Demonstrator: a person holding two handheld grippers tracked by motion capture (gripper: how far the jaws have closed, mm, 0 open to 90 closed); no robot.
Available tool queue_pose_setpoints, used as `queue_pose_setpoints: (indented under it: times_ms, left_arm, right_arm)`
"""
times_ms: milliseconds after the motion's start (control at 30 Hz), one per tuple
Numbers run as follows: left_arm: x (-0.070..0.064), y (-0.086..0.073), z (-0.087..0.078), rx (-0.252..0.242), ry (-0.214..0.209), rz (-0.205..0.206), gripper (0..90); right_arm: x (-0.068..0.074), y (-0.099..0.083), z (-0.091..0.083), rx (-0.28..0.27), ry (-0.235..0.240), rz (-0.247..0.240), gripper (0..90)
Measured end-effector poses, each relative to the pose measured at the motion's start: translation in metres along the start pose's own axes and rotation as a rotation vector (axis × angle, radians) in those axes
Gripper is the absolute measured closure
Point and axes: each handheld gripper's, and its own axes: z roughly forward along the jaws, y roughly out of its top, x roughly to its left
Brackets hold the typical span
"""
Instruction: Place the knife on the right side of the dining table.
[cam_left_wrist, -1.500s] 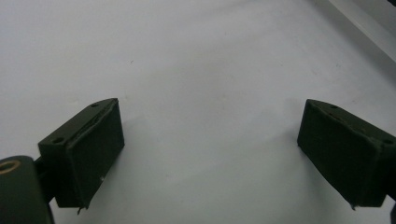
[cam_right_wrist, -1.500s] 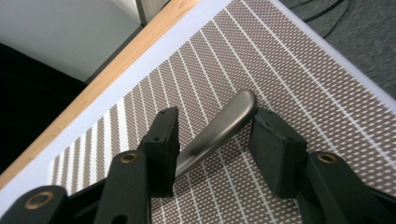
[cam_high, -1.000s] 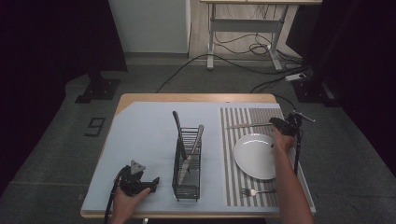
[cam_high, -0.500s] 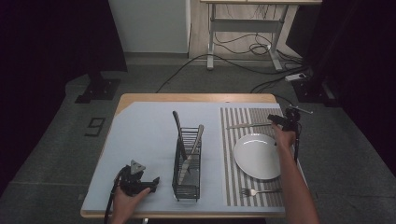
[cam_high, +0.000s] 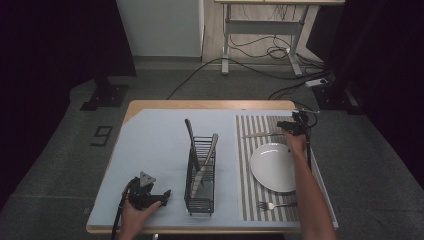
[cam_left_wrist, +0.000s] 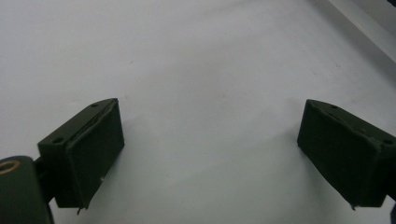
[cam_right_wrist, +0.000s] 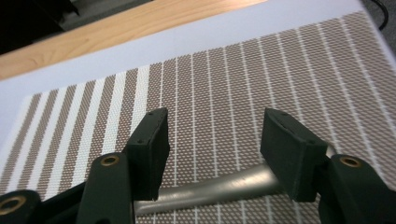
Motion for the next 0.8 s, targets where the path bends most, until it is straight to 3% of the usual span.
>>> queue_pose_setpoints:
  times_ms: [100,267,500,800]
  left_arm:
    - [-0.0001,-0.0001,0.0000,0.000,0.000,0.000,6.6]
    - [0.0000,-0.0001,0.0000,0.000,0.000,0.000,6.5]
    - [-0.0002,-0.0002,0.0000,0.000,0.000,0.000,6.5]
    - [-0.0002,-0.0002,0.0000,0.000,0.001,0.000,6.5]
  right_arm:
    - [0.0030,0.0019,0.0062,0.033,-0.011,-0.010,40.8]
    - [0.0060,0.0037,0.0087,0.038,-0.023,-0.022,41.2]
    - [0.0014,0.0033,0.0035,0.052,-0.031,0.013,40.6]
    - [0.0020,0.0022,0.0021,0.058,-0.032,0.014,38.5]
